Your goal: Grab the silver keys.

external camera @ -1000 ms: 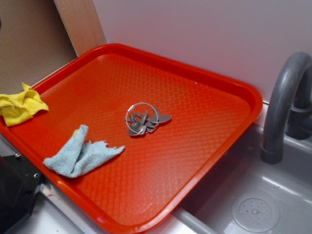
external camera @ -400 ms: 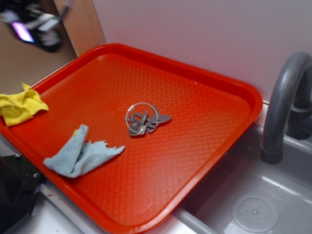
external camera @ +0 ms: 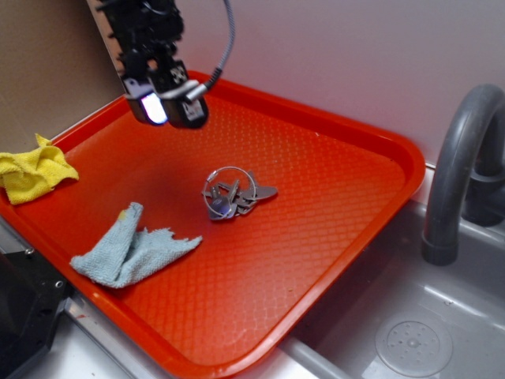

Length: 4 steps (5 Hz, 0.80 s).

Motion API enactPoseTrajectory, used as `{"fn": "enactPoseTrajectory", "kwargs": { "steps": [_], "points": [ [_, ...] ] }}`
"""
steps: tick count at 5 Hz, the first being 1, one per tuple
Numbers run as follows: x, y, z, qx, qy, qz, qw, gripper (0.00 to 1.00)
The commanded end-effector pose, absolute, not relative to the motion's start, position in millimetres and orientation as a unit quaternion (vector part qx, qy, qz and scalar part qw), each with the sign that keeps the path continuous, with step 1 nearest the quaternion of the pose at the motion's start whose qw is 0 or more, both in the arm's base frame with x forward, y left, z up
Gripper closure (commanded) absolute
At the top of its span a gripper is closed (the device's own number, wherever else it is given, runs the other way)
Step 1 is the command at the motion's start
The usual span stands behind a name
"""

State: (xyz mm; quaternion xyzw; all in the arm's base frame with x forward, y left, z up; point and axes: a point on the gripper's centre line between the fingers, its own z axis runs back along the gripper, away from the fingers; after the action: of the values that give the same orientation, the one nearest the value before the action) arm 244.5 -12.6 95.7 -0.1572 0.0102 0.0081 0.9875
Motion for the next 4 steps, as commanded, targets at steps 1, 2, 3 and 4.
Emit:
{"fn": "enactPoseTrajectory", "kwargs": {
  "steps": [1,2,3,4],
  "points": [
    [250,-33,49,-0.147,0.026,-0.053,0.987,0.0],
    [244,-41,35,-0.146,0.022,-0.054,0.988,1.0],
    [246,-42,39,-0.152,0.018,-0.041,0.987,1.0],
    [244,-45,41,-0.134,0.009,-0.037,0.99,1.0]
  ]
}}
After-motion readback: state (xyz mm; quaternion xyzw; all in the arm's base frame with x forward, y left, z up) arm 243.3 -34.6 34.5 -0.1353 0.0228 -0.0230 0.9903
